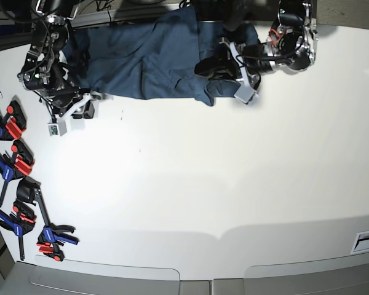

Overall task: Fold the T-shirt properly
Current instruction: 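Grasp the shirt end with the left gripper and fold it toward the right gripper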

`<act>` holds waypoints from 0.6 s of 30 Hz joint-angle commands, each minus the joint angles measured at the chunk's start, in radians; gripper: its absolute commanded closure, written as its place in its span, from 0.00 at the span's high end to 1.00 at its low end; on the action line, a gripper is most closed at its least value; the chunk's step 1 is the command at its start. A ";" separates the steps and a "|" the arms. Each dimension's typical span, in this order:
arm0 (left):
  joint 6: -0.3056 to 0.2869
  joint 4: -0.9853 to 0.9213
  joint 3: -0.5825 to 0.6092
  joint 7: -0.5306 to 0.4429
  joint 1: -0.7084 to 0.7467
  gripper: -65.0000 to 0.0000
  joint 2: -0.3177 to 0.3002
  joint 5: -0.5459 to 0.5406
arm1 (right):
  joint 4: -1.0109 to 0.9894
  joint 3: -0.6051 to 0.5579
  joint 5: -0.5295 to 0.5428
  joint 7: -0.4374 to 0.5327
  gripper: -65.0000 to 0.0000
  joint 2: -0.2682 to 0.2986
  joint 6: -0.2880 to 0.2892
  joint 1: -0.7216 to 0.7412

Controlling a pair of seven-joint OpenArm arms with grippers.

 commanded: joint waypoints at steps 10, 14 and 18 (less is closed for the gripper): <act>-0.009 0.019 0.002 0.001 -0.008 0.47 0.002 -0.142 | 0.018 0.005 0.011 0.019 0.28 0.014 0.000 0.014; -0.009 0.022 0.000 0.005 -0.008 0.48 0.002 -0.198 | 0.018 0.005 0.011 0.019 0.28 0.014 0.000 0.014; -0.009 0.064 -0.002 0.053 -0.008 0.48 -0.006 -0.197 | 0.018 0.005 0.011 0.018 0.28 0.014 0.001 0.014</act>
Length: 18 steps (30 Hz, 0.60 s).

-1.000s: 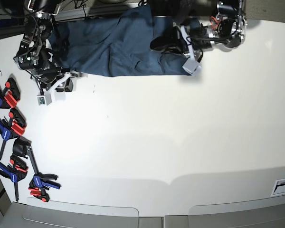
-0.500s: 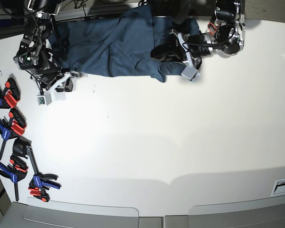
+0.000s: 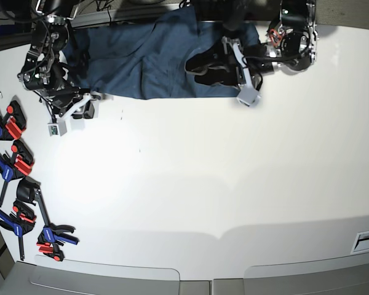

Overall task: Fold the T-shirt properly
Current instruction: 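Grasp the shirt end with the left gripper and fold it toward the right gripper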

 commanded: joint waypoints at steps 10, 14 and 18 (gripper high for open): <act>-0.009 0.275 0.000 0.045 0.063 0.47 -0.138 0.185 | 0.018 0.005 0.011 0.019 0.28 0.014 0.000 0.014; -0.009 0.288 0.000 0.015 0.123 0.47 -0.179 0.266 | 0.018 0.005 0.011 0.019 0.28 0.014 0.001 0.014; -0.009 0.288 0.001 0.003 0.179 0.44 -0.182 0.268 | 0.018 0.005 0.011 0.019 0.28 0.014 0.000 0.014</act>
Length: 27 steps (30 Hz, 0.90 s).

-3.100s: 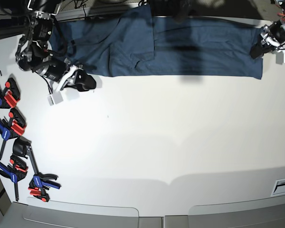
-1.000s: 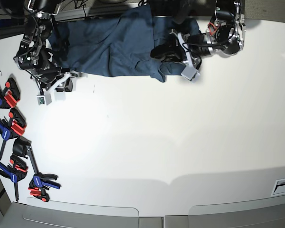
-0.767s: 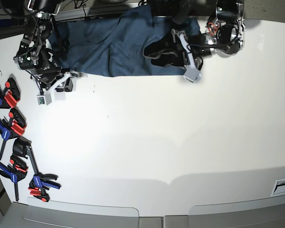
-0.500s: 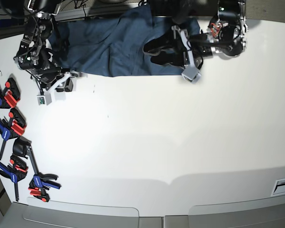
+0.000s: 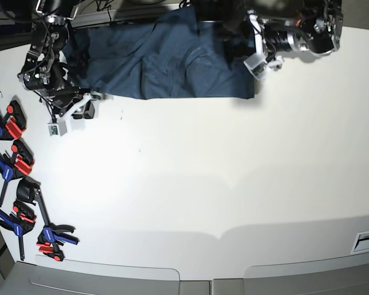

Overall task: Fold the T-shirt properly
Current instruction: 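Grasp the shirt end with the left gripper and fold it toward the right gripper, then press the folded end down with the left gripper and release it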

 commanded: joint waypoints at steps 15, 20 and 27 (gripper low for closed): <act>-0.008 -0.135 0.001 -0.143 0.019 0.34 0.002 0.058 | 0.018 0.005 0.011 0.027 0.28 0.015 0.000 0.014; -0.008 -0.136 0.002 -0.148 0.019 0.36 0.002 0.043 | 0.018 0.005 0.011 0.031 0.28 0.015 0.000 0.014; -0.008 -0.137 0.021 -0.188 0.008 0.37 0.002 0.089 | 0.018 0.005 0.011 0.032 0.28 0.015 0.000 0.014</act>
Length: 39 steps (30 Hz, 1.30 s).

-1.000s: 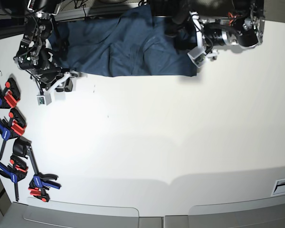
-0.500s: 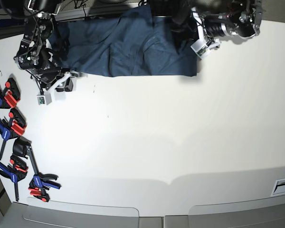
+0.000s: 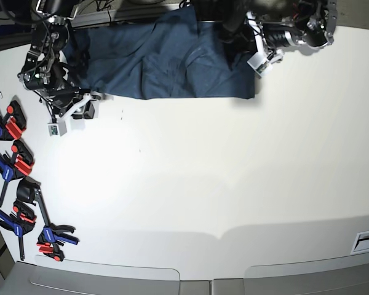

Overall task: Fold the T-shirt properly
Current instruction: 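Press the folded end down with the left gripper and release it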

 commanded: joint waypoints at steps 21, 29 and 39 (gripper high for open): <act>0.122 0.013 0.135 -0.058 -0.024 0.45 0.016 0.147 | 0.018 0.005 0.011 0.026 0.28 0.016 0.001 0.014; 0.122 0.013 0.135 -0.075 -0.024 0.22 0.016 0.147 | 0.018 0.005 0.011 0.026 0.28 0.016 0.000 0.014; 0.069 0.013 0.136 -0.071 -0.023 0.00 0.025 0.003 | 0.018 0.005 0.011 0.026 0.28 0.016 0.001 0.014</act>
